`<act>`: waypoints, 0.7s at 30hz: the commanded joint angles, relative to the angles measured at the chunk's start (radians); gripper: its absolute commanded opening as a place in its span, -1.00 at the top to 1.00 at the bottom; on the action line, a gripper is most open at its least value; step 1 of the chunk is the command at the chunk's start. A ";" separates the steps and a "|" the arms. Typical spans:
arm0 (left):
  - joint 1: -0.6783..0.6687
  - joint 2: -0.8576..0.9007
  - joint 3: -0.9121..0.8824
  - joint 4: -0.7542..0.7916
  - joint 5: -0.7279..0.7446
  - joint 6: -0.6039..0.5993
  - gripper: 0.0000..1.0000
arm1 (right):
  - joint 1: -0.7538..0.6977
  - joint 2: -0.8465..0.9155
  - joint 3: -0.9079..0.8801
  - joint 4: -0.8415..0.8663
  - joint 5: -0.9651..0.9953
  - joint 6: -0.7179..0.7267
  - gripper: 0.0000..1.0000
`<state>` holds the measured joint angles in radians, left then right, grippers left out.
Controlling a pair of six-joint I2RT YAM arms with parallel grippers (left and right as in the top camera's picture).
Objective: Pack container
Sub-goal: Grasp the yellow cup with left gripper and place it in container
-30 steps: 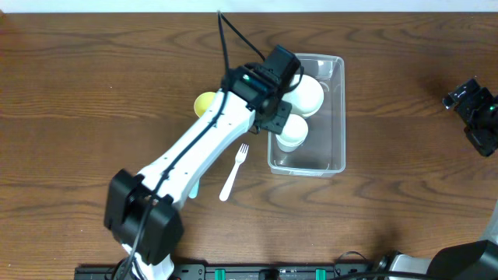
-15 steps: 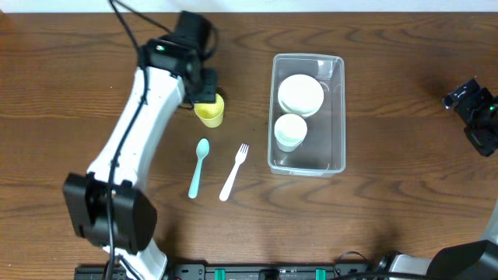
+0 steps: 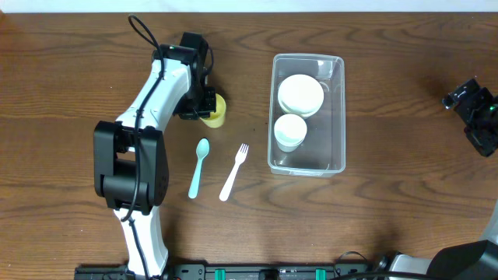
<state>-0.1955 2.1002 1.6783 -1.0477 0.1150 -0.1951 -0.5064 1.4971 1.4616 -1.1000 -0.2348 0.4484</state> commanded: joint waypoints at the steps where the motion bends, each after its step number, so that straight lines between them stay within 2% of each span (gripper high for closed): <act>1: 0.016 -0.009 0.007 -0.011 0.008 -0.002 0.88 | -0.005 0.003 0.002 0.000 -0.001 0.007 -0.99; 10: -0.034 -0.216 0.115 -0.135 0.009 0.011 0.88 | -0.005 0.003 0.002 0.000 -0.001 0.007 -0.98; 16: -0.244 -0.423 0.153 -0.136 0.008 0.049 0.88 | -0.005 0.003 0.002 0.000 -0.001 0.007 -0.99; 21: -0.424 -0.441 0.148 -0.072 -0.018 0.067 0.88 | -0.005 0.003 0.002 0.000 -0.001 0.007 -0.99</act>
<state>-0.5610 1.6192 1.8416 -1.1332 0.1268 -0.1555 -0.5064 1.4971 1.4616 -1.1000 -0.2352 0.4484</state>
